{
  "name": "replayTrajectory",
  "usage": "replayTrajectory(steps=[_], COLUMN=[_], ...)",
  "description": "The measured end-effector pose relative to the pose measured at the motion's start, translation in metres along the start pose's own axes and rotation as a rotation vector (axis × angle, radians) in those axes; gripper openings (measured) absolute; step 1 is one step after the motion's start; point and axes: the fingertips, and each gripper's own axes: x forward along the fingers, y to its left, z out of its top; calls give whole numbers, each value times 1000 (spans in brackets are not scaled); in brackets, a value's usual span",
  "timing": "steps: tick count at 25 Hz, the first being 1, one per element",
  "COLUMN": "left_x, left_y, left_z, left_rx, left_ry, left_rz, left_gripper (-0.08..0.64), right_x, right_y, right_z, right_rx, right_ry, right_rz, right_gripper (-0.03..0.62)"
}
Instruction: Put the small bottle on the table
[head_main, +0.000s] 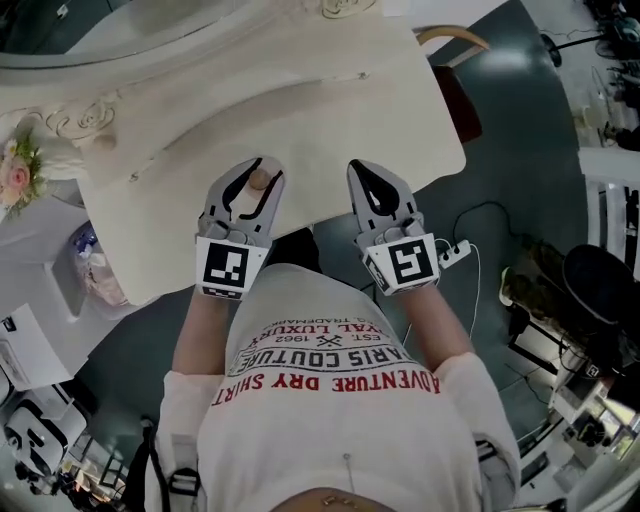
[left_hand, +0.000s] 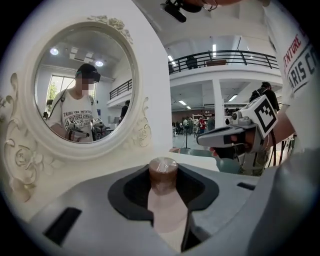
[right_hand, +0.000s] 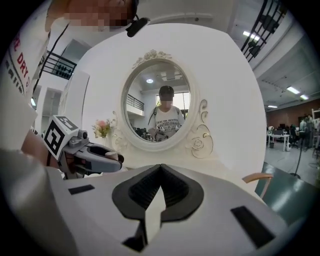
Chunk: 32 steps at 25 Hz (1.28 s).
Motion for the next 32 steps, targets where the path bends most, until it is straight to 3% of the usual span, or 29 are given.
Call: replayTrajectory(steps=[6,15,32], left_x=[47,93,116], left_y=[35,62,84], left_z=[-17,-53,-84], left_rx=[-21,-46,-86], left_ry=[29,75,63], left_rz=[20,41,86], left_gripper=[140,140,140], right_x=[58,110,147], right_y=[-35,-43,-44], right_z=[-5,-21,-30], right_rx=[9,4,11], right_ry=[16,65,86], right_rz=[12,83,119], right_gripper=[-2,-2,-2])
